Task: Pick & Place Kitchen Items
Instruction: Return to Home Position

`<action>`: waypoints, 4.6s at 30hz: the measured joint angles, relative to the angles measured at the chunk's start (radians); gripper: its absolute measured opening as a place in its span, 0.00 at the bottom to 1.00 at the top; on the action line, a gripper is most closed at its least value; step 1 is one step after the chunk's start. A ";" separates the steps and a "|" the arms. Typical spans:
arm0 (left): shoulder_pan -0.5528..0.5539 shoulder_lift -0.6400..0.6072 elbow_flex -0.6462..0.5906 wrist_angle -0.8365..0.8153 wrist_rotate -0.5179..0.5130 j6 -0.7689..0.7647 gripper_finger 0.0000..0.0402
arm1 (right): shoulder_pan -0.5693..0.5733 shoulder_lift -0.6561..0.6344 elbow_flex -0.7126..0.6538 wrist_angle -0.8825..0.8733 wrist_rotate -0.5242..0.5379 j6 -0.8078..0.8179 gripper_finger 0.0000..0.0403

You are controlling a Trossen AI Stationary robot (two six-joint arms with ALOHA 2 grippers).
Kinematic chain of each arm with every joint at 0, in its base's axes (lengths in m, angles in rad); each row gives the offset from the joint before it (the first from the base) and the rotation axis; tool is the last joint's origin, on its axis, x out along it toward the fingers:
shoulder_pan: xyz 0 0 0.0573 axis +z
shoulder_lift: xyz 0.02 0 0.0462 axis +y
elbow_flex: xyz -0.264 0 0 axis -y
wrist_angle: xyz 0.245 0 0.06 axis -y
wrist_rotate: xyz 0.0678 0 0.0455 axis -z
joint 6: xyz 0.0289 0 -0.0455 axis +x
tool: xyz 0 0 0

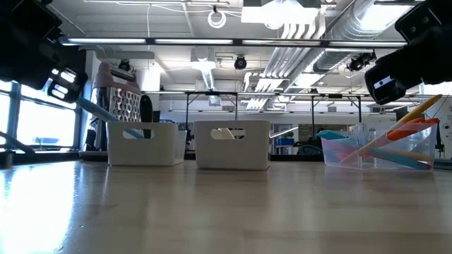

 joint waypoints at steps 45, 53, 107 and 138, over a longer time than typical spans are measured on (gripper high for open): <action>0.000 0.000 -0.053 0.107 0.044 0.037 0.00 | -0.166 -0.423 -0.002 -0.489 -0.051 -0.022 0.01; 0.000 -0.021 -0.053 0.114 0.071 0.066 0.00 | -0.165 -0.427 -0.003 -0.494 -0.054 -0.029 0.01; 0.000 -0.531 -0.054 -0.226 -0.285 0.299 0.00 | -0.164 -0.424 -0.003 -0.483 -0.051 0.000 0.01; 0.000 -0.525 -0.055 -0.224 -0.273 0.296 0.00 | -0.164 -0.424 -0.003 -0.483 -0.051 0.000 0.01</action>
